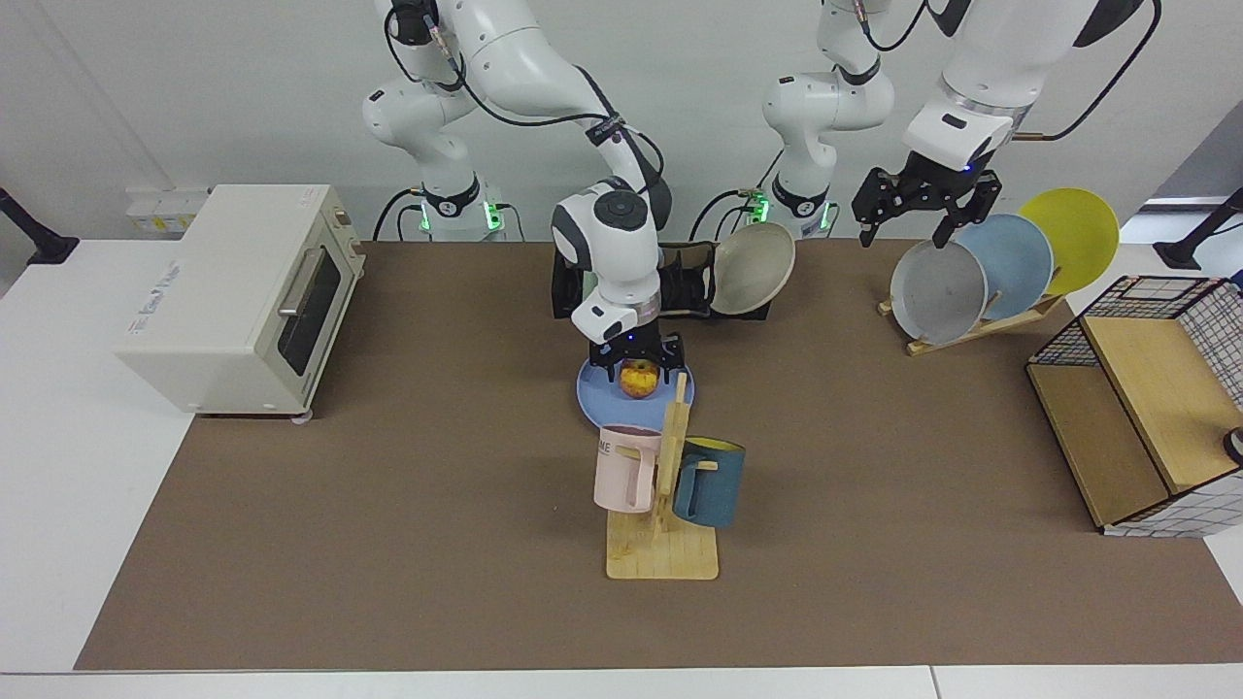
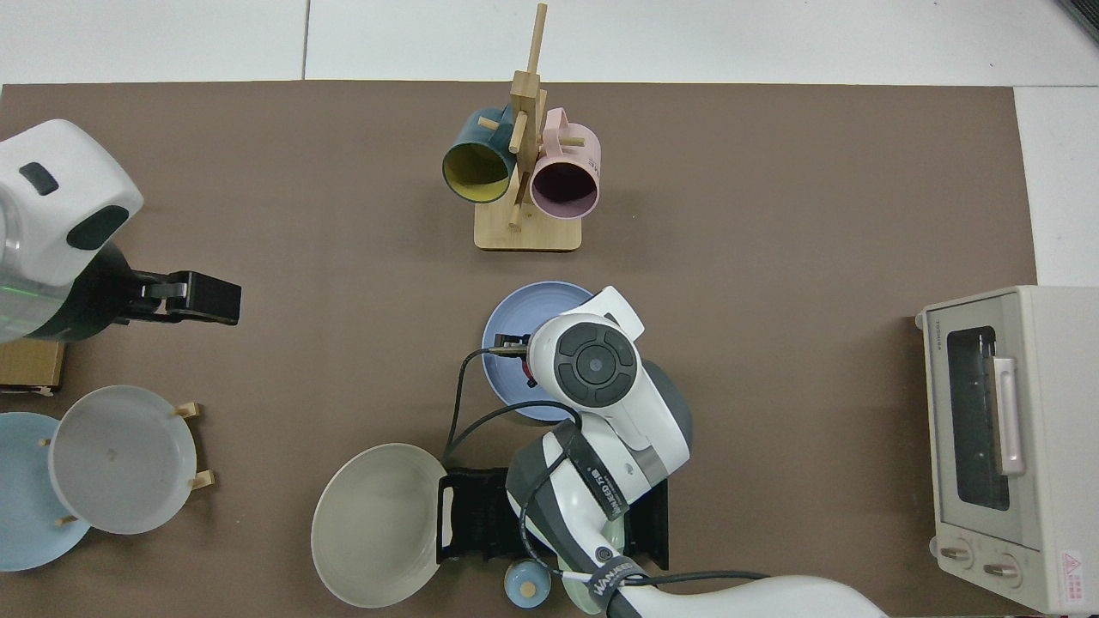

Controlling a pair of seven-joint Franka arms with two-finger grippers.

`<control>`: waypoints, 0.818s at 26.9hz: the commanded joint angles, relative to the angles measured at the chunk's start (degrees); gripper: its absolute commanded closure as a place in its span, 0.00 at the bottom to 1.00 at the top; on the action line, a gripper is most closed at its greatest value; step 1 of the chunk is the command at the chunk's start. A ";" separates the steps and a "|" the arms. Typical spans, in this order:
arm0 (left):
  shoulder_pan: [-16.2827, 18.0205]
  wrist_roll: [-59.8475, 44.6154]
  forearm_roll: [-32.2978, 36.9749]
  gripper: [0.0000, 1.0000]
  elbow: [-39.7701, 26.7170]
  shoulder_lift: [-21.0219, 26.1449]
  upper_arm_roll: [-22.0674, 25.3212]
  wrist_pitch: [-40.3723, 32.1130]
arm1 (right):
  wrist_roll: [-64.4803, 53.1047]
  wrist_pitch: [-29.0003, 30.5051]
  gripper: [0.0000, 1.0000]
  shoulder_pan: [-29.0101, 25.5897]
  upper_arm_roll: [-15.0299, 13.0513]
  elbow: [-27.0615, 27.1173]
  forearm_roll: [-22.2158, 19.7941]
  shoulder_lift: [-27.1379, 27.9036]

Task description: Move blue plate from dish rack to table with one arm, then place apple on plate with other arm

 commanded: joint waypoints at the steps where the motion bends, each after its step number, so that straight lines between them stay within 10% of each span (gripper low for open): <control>1: 0.70 -0.01 0.29 0.00 0.69 -0.33 0.17 -1.41 | 0.67 -2.85 0.00 -2.66 -0.50 0.54 -0.57 -3.55; 22: 1.58 -0.01 0.29 0.00 0.68 -0.33 0.43 -1.41 | -36.84 -37.91 0.00 -28.49 -0.33 6.26 -1.37 -25.52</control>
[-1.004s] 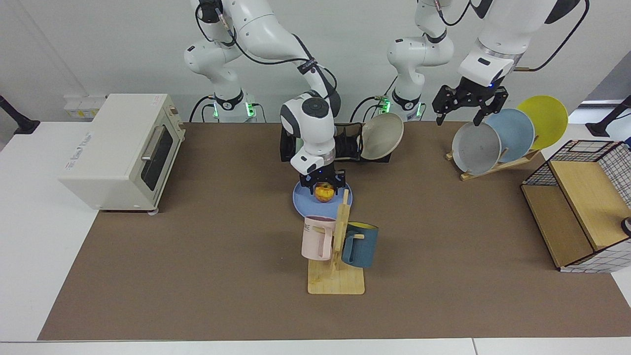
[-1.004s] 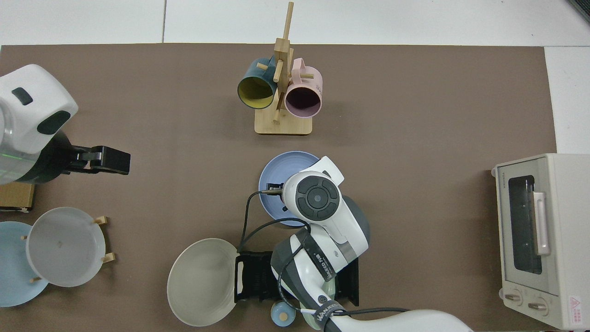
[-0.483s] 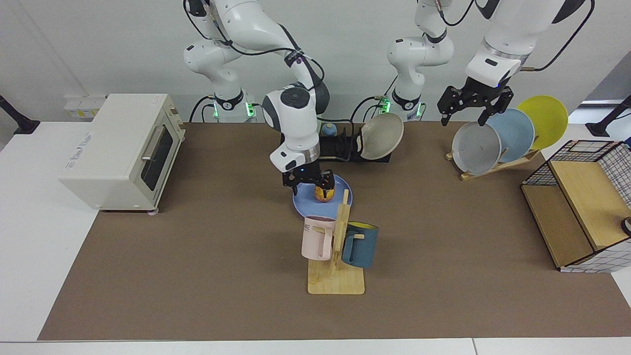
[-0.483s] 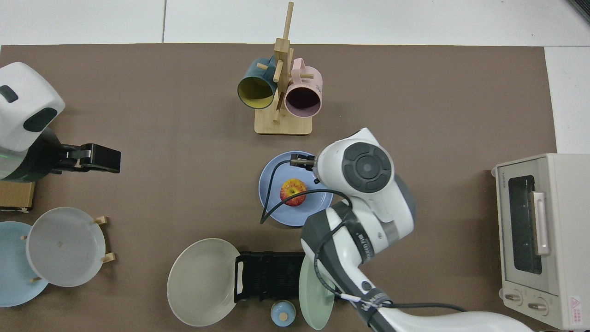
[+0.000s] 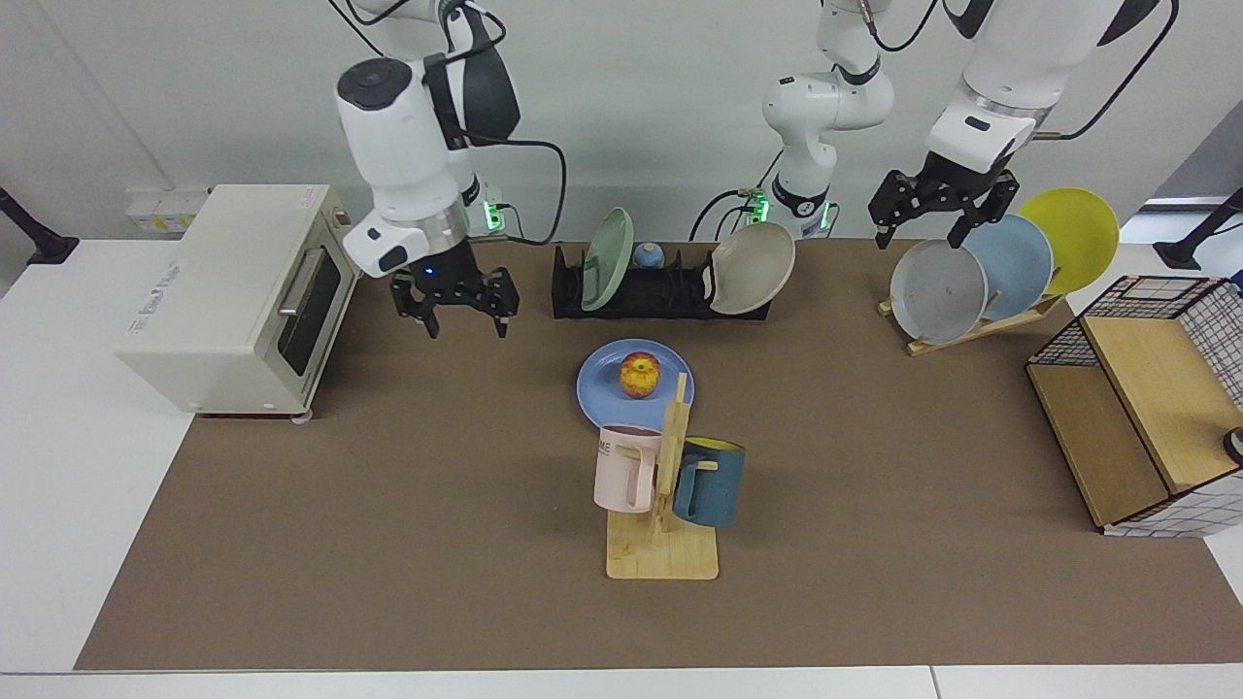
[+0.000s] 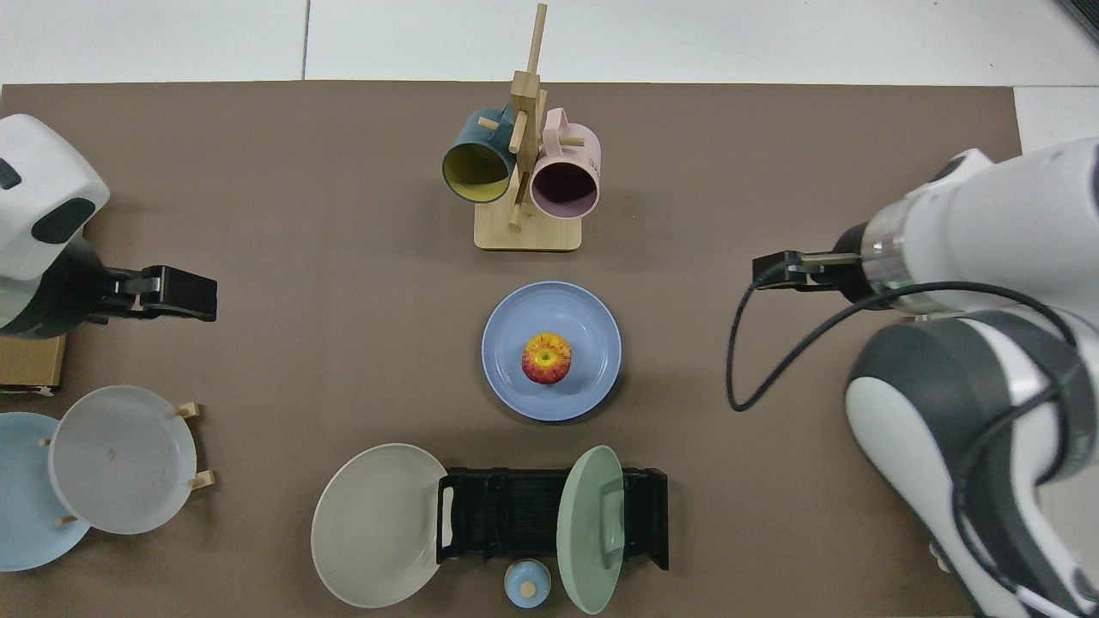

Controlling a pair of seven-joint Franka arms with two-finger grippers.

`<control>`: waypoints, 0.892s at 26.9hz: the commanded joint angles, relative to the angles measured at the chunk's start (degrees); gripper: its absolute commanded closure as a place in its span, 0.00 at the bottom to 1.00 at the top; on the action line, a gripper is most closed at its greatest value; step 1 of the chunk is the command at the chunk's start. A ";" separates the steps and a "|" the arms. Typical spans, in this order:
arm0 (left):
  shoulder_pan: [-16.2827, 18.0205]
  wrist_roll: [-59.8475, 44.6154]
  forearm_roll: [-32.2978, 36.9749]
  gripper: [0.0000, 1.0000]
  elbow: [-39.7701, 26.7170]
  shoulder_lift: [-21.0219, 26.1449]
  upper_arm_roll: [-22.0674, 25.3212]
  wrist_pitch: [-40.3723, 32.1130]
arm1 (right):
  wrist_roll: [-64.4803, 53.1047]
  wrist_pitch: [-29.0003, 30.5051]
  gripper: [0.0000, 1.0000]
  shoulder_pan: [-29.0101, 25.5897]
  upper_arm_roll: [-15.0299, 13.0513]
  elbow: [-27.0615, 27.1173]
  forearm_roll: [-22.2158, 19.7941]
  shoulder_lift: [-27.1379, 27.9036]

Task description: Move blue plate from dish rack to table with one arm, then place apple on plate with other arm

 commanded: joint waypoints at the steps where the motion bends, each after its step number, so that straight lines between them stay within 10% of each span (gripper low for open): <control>1: 0.14 0.01 0.29 0.00 0.60 -0.33 0.01 -1.33 | -8.93 -7.22 0.00 -6.09 1.00 -0.49 -0.39 -4.93; 24: 0.14 0.01 0.29 0.00 0.60 -0.33 0.01 -1.33 | -18.00 -13.03 0.00 -13.93 1.44 1.36 -5.05 -6.87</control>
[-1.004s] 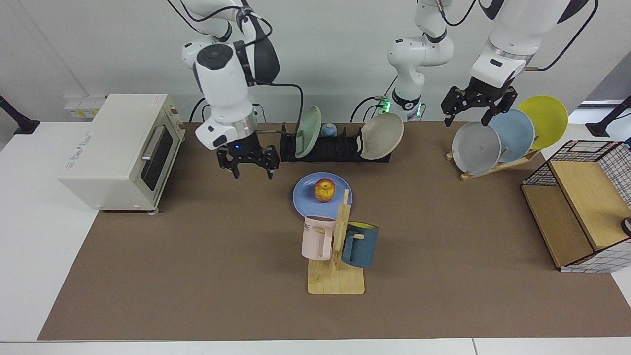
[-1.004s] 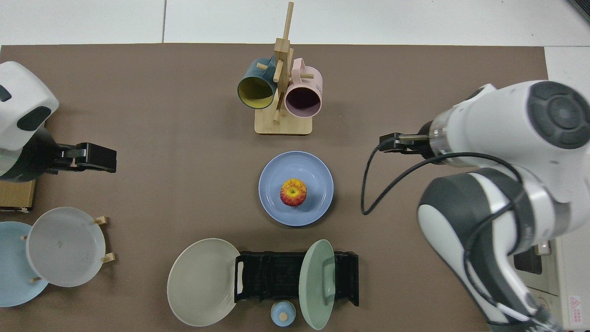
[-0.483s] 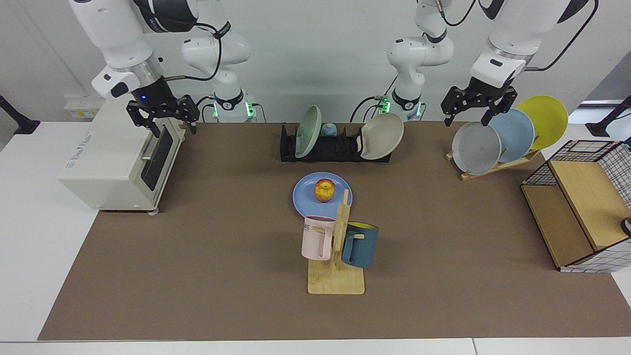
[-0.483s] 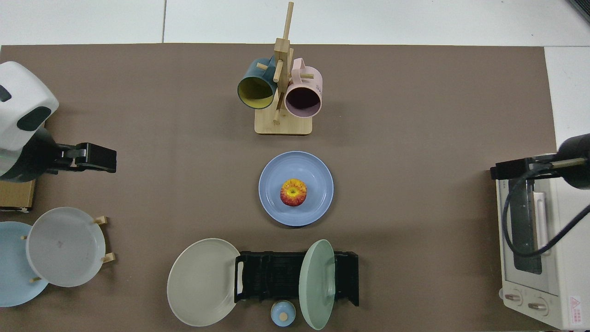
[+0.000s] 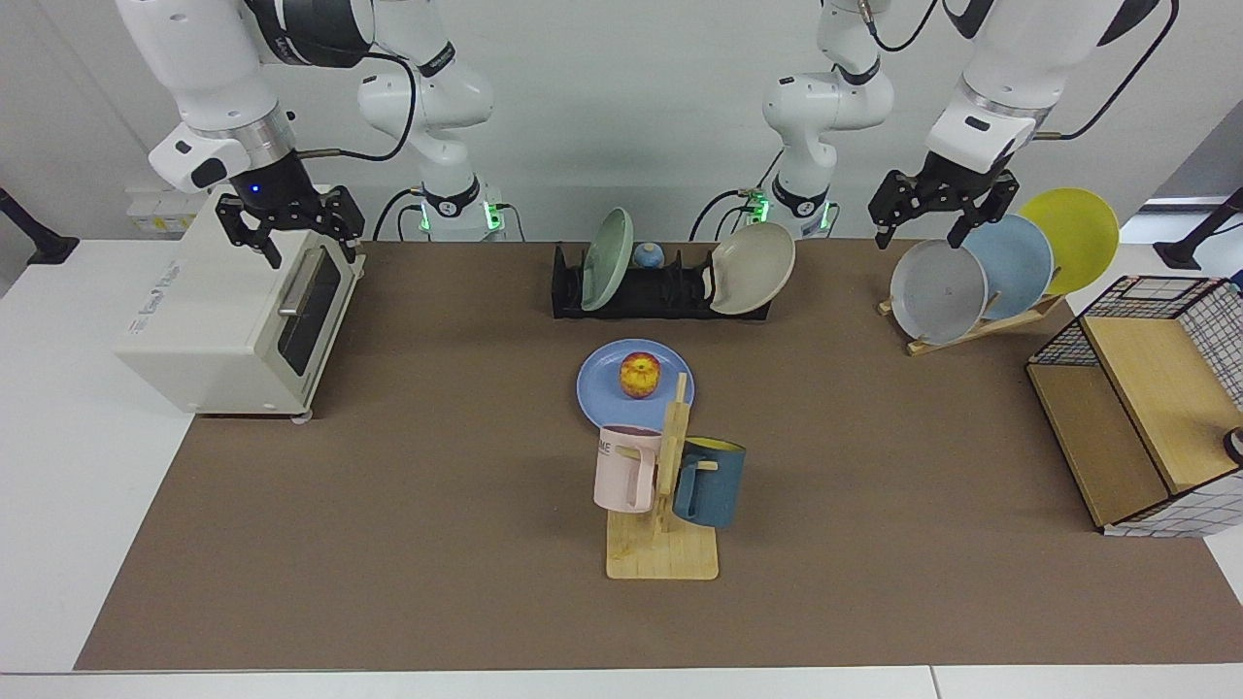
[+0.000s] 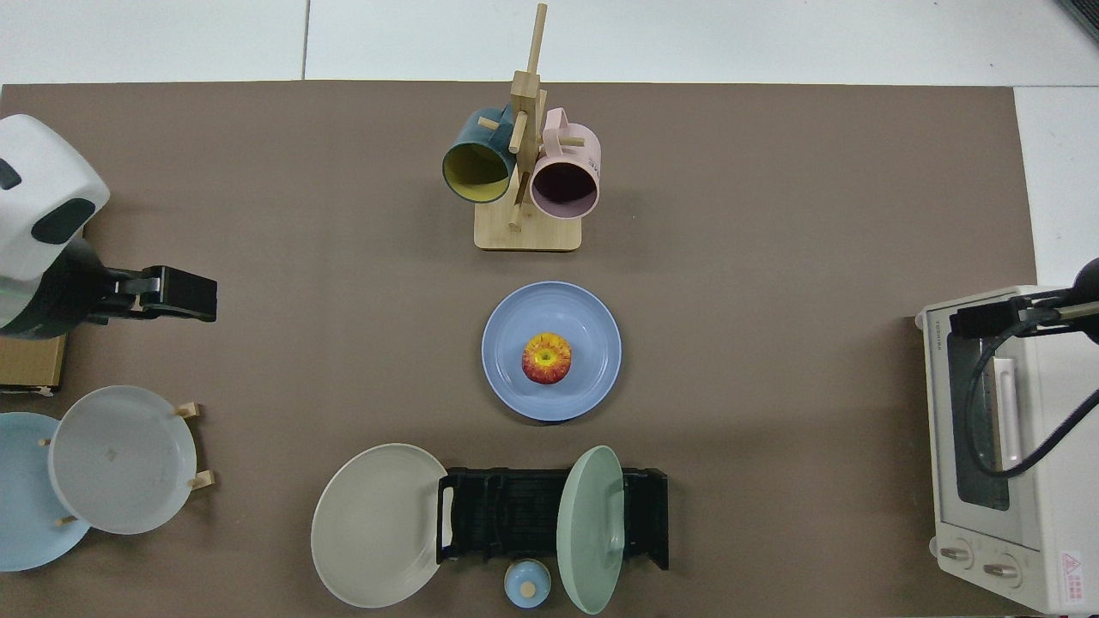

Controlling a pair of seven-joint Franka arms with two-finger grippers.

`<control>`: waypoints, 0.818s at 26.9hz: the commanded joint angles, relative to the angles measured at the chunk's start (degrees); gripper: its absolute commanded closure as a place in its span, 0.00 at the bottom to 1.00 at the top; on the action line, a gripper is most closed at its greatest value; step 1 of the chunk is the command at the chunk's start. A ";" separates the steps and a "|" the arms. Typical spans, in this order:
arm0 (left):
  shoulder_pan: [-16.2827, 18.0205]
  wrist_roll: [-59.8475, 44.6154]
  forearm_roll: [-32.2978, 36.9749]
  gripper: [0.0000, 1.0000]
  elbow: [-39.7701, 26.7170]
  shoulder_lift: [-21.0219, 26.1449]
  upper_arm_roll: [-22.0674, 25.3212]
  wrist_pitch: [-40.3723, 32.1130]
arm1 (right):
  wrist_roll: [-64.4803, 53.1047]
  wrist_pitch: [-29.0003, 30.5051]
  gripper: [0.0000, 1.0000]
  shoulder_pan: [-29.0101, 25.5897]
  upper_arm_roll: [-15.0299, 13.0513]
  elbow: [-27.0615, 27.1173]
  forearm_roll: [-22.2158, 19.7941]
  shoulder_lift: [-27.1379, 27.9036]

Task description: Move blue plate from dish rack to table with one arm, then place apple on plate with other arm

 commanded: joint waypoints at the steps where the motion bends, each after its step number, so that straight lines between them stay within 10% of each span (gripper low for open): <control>1: 0.14 0.01 0.29 0.00 0.60 -0.33 0.01 -1.29 | 1.63 -1.75 0.00 -0.34 0.55 0.75 -0.76 0.34; 22: 0.14 0.01 0.29 0.00 0.60 -0.33 0.01 -1.29 | 6.03 -8.24 0.00 -0.95 0.37 2.85 2.67 2.35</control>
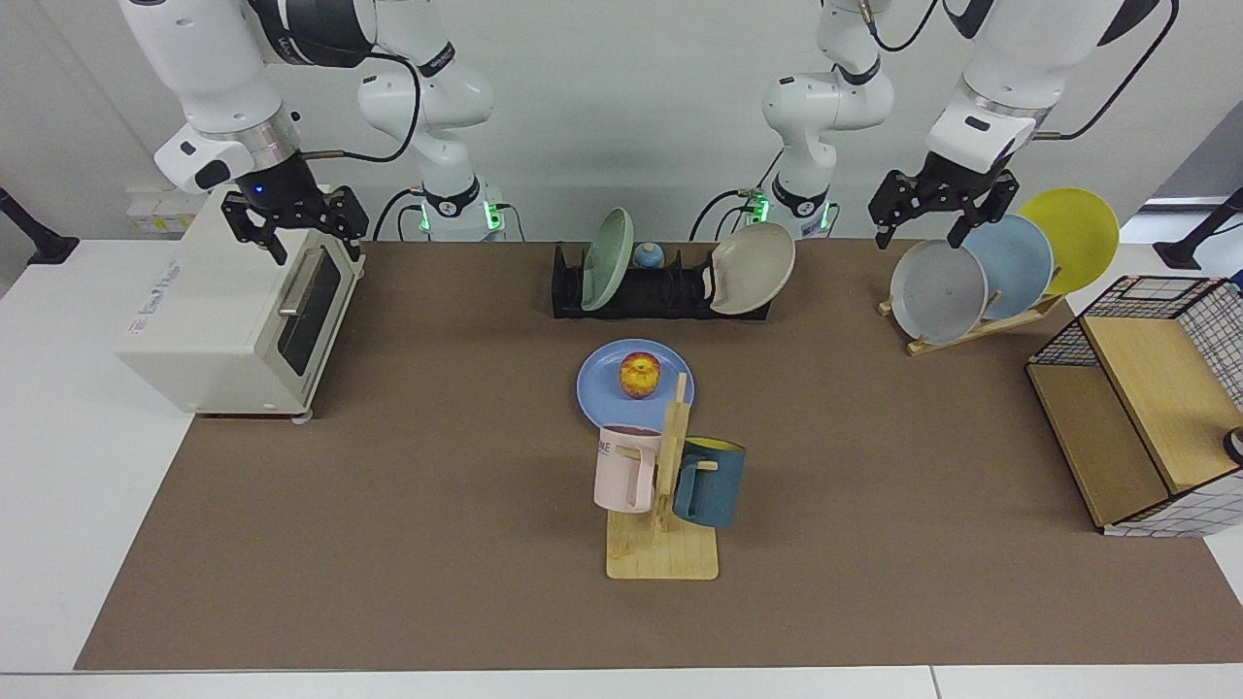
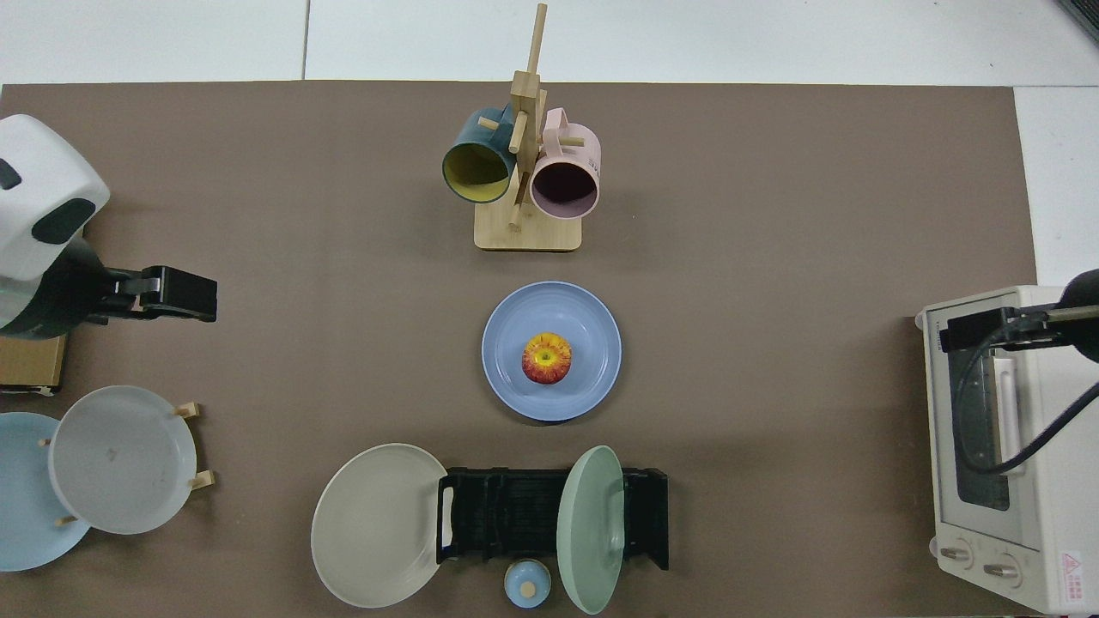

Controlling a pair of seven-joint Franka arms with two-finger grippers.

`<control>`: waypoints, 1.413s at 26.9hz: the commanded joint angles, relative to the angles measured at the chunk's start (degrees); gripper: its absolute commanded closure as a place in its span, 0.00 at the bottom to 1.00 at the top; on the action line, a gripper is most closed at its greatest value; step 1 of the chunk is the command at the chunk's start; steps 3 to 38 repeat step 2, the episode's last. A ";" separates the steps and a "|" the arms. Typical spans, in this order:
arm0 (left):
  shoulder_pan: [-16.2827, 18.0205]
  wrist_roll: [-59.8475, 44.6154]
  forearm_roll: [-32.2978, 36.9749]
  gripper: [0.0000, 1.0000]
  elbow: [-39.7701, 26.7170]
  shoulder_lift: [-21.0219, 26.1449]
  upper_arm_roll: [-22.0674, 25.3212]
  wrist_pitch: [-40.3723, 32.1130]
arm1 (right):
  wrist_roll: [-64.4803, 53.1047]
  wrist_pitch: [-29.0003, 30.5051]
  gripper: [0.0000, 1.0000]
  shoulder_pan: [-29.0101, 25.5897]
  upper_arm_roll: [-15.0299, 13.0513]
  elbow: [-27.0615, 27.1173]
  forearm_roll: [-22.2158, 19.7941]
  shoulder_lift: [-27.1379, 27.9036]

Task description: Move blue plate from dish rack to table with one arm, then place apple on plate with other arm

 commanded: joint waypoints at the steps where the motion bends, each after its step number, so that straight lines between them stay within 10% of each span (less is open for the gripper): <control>1: 0.22 0.01 0.29 0.00 0.60 -0.33 0.01 -1.27 | 1.10 -4.52 0.00 -1.13 0.26 4.91 1.48 3.53; 38: 0.23 0.01 0.29 0.00 0.68 -0.33 0.01 -1.27 | 1.10 -5.05 0.00 -1.13 0.35 6.67 1.39 4.41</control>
